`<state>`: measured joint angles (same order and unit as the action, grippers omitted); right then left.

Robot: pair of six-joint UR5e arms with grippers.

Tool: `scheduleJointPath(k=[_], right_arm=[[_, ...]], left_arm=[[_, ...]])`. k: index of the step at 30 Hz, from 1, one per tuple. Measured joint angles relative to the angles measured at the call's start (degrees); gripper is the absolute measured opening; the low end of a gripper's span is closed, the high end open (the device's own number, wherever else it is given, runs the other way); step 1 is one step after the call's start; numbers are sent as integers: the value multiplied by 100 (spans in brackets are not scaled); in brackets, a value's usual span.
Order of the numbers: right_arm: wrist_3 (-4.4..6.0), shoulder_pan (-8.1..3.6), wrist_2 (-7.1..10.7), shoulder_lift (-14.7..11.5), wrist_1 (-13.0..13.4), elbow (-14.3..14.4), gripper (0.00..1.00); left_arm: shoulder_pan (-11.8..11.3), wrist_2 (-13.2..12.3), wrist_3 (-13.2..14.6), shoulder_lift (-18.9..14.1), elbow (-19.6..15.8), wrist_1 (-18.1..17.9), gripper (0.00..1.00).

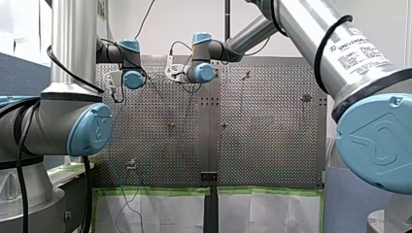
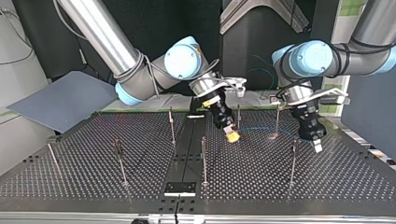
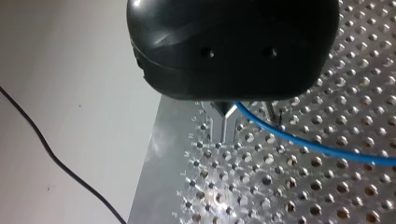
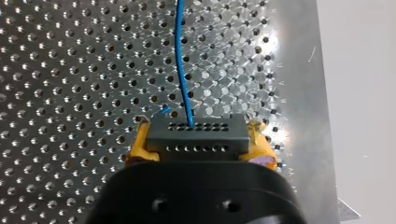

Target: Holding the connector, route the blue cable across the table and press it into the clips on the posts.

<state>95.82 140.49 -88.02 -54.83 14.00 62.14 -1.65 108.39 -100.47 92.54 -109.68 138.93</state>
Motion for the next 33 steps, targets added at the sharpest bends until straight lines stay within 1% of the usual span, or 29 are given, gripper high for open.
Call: scheduleJointPath(k=[2, 7, 12, 16, 22, 27, 33], right_arm=[[0, -5, 2, -1, -4, -28, 0], [0, -22, 2, 0, -10, -78, 0], [0, -55, -22, -1, -18, -109, 0], [0, -100, -58, 0, -19, -121, 0], [0, -189, -81, -2, -19, -155, 0], [0, -229, -77, -1, -19, -183, 0], [0, -235, -75, 1, -26, -188, 0]], left_arm=[[-21, -54, -42, 2, 5, -24, 0], [-114, -91, -109, 14, 46, -59, 0], [-210, -186, -163, 171, 200, -13, 0], [-273, -354, -193, 356, 335, 33, 0], [-411, -658, -351, 640, 415, -19, 0], [-535, -828, -516, 693, 430, -57, 0], [-614, -918, -576, 697, 431, -78, 0]])
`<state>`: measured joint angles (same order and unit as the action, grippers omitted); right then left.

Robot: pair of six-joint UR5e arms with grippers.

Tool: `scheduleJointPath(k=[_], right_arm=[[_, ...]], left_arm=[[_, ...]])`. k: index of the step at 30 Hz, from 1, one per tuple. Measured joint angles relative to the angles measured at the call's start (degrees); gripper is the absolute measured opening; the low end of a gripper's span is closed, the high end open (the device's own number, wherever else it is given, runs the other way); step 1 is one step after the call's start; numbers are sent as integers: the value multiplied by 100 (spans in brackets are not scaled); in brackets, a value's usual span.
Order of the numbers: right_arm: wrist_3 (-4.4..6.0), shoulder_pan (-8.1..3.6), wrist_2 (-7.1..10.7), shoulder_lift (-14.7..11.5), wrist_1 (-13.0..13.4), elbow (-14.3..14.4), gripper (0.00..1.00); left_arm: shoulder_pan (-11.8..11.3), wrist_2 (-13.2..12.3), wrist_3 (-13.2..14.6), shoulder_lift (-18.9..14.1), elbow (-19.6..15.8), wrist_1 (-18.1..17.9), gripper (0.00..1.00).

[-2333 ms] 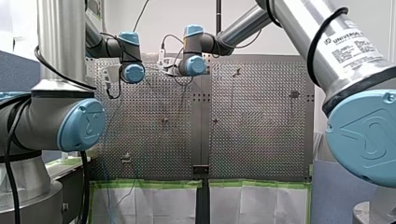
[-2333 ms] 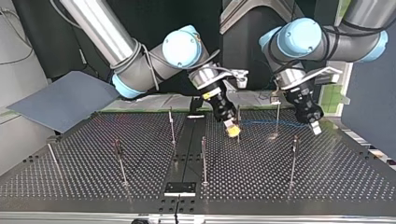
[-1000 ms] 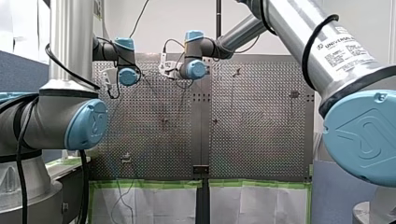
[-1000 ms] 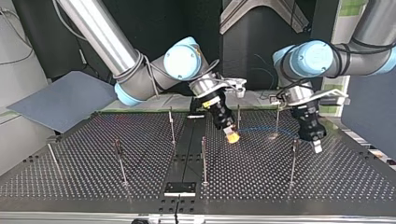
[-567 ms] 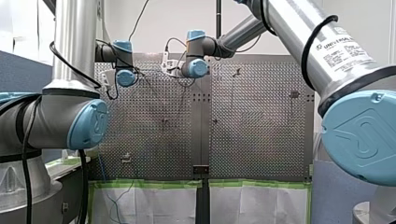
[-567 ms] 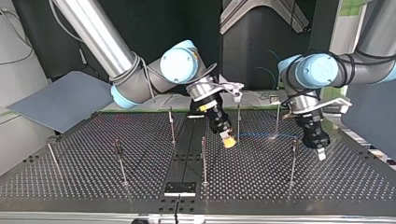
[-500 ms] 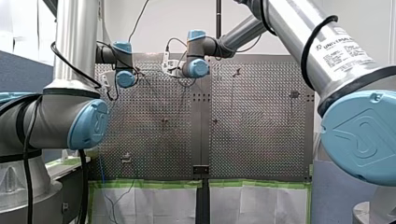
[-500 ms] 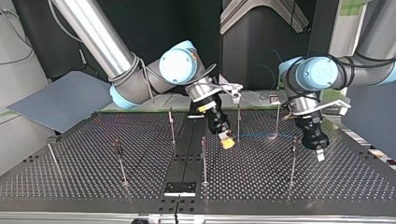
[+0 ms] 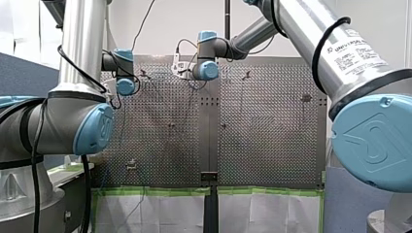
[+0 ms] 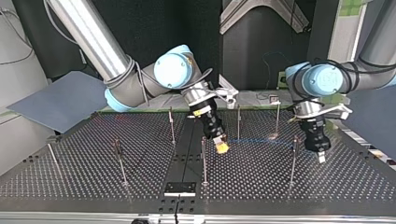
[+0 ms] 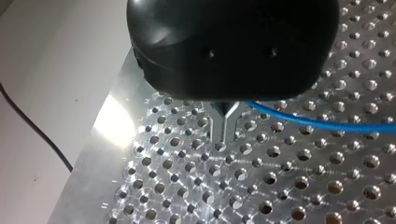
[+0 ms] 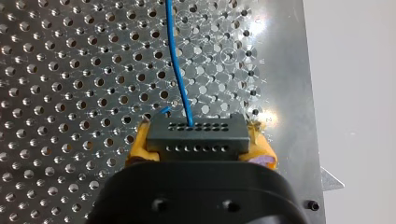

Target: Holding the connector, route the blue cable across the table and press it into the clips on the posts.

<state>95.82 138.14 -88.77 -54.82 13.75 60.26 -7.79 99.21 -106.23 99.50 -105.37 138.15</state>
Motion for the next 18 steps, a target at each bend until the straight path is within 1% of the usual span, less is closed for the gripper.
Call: scheduleJointPath(k=[4, 5, 6, 7, 8, 9, 11, 12, 13, 14, 18], right_arm=[[0, -2, 0, -1, -6, 0, 0], [0, -2, -1, -1, -10, 0, 0], [0, -2, -1, -1, -15, 0, 0], [0, -2, -1, -3, -24, 0, 0], [0, -2, -1, -2, -32, 0, 0], [0, -2, -1, -3, -38, -1, 0], [0, -2, -2, -5, -52, -4, 0], [-1, -1, -4, -6, -60, -4, 0], [-1, 3, -6, -6, -70, -4, 0], [-5, 5, -10, -6, -78, -4, 0], [-31, 20, -60, -7, -130, -2, 0]], left_arm=[[-8, 12, -80, 2, -4, -5, 0], [-8, 35, -121, 2, -5, -2, 7], [-7, 64, -154, 2, -7, 2, 7], [-4, 98, -192, 2, -7, 10, 20], [1, 146, -246, 2, -10, 29, 42], [6, 184, -290, 2, -12, 49, 42], [19, 280, -381, 1, -14, 122, 70], [26, 322, -406, 0, -14, 165, 70], [33, 370, -420, 0, -14, 214, 93], [41, 438, -426, -1, -15, 280, 100], [81, 643, -379, -18, -16, 502, 100]])
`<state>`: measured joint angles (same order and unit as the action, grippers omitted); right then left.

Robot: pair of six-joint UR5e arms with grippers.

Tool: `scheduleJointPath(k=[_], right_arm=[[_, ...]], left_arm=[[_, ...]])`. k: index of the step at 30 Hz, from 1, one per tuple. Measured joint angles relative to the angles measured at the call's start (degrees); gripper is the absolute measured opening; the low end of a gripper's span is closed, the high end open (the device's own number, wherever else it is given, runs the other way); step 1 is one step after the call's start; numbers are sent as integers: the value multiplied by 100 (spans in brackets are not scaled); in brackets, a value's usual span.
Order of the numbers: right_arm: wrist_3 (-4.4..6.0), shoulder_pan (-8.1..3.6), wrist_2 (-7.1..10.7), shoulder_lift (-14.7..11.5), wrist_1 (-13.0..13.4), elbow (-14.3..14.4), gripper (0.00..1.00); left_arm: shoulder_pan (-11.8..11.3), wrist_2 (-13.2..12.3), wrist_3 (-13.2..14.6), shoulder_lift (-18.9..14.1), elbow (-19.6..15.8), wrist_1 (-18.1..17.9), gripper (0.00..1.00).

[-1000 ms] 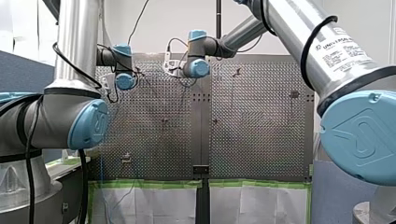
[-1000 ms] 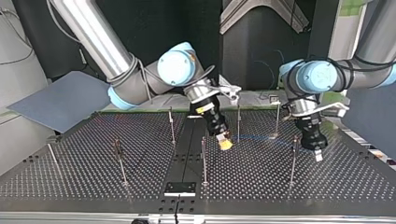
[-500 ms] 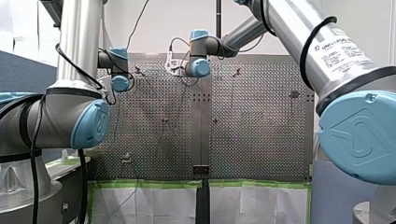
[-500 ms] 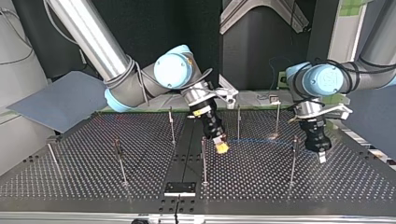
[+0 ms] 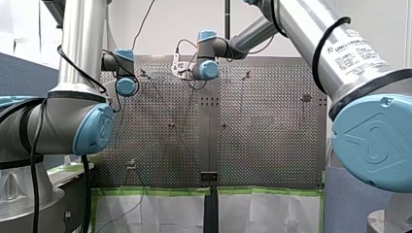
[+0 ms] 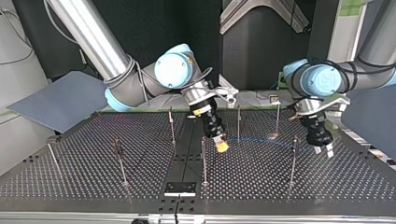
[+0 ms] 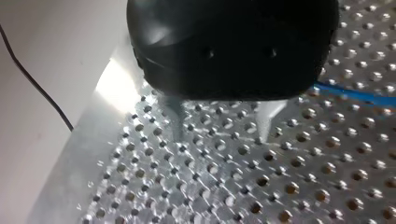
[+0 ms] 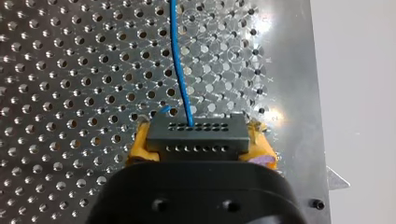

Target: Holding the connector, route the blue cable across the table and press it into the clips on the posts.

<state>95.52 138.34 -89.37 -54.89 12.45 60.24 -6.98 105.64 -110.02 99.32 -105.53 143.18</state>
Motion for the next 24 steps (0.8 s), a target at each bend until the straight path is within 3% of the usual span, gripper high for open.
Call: scheduleJointPath(k=[5, 9, 20, 24], right_arm=[[-20, 14, -31, -1, -53, 1, 0], [-29, 20, -36, 0, -64, 0, 0], [-17, 31, -38, 4, -73, 1, 0], [-1, 35, -37, 3, -92, 1, 0]], left_arm=[[71, 114, 4, -82, -5, 308, 100], [141, 55, -52, -231, -47, 537, 100], [298, -505, -364, -862, -618, 1191, 100], [316, -600, -513, -1084, -797, 1411, 100]])
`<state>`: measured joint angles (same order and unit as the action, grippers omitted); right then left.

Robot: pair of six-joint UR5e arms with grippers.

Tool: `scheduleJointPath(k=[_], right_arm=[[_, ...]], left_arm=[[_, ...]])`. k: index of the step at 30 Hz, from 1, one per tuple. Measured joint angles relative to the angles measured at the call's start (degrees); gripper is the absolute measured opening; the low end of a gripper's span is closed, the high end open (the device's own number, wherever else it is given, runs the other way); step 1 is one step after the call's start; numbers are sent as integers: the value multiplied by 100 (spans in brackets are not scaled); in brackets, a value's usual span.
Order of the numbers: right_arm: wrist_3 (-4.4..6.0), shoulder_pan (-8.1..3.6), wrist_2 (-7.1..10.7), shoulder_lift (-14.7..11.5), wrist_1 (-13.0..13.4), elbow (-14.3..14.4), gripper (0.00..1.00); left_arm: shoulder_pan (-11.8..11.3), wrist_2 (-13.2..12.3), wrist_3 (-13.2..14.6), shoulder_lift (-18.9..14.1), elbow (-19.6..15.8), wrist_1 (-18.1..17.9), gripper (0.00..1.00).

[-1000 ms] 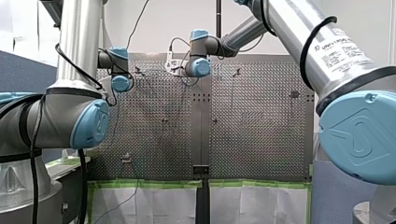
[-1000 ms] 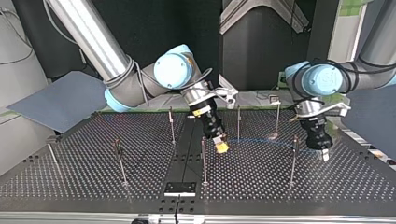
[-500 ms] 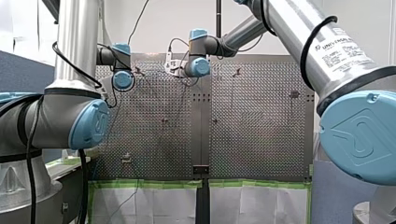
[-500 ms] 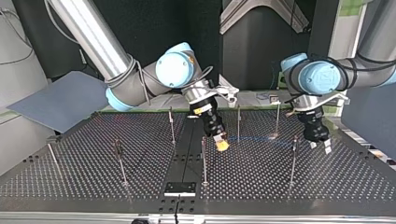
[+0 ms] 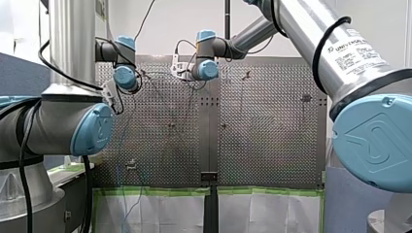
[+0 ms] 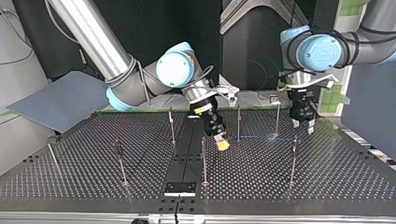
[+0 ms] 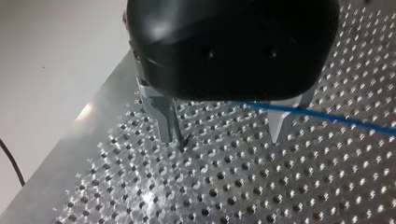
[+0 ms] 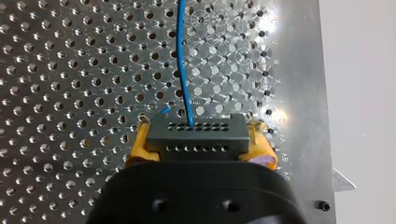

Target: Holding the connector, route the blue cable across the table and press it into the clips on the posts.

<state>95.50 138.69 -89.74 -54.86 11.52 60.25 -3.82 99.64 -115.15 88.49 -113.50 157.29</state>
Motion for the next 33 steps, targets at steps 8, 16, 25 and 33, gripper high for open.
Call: scheduleJointPath(k=[8, 16, 25, 33], right_arm=[[13, 4, 0, -2, -16, 0, 0], [14, 8, -27, -1, -32, 0, 0], [17, 7, -76, 0, -43, 1, 0], [20, 5, -100, 0, -45, 1, 0]], left_arm=[[21, -210, -56, -501, -199, 270, 100], [75, -326, 40, -952, -247, 366, 100], [203, -656, 536, -1074, -273, 365, 100], [338, -1080, 914, -833, -133, 149, 100]])
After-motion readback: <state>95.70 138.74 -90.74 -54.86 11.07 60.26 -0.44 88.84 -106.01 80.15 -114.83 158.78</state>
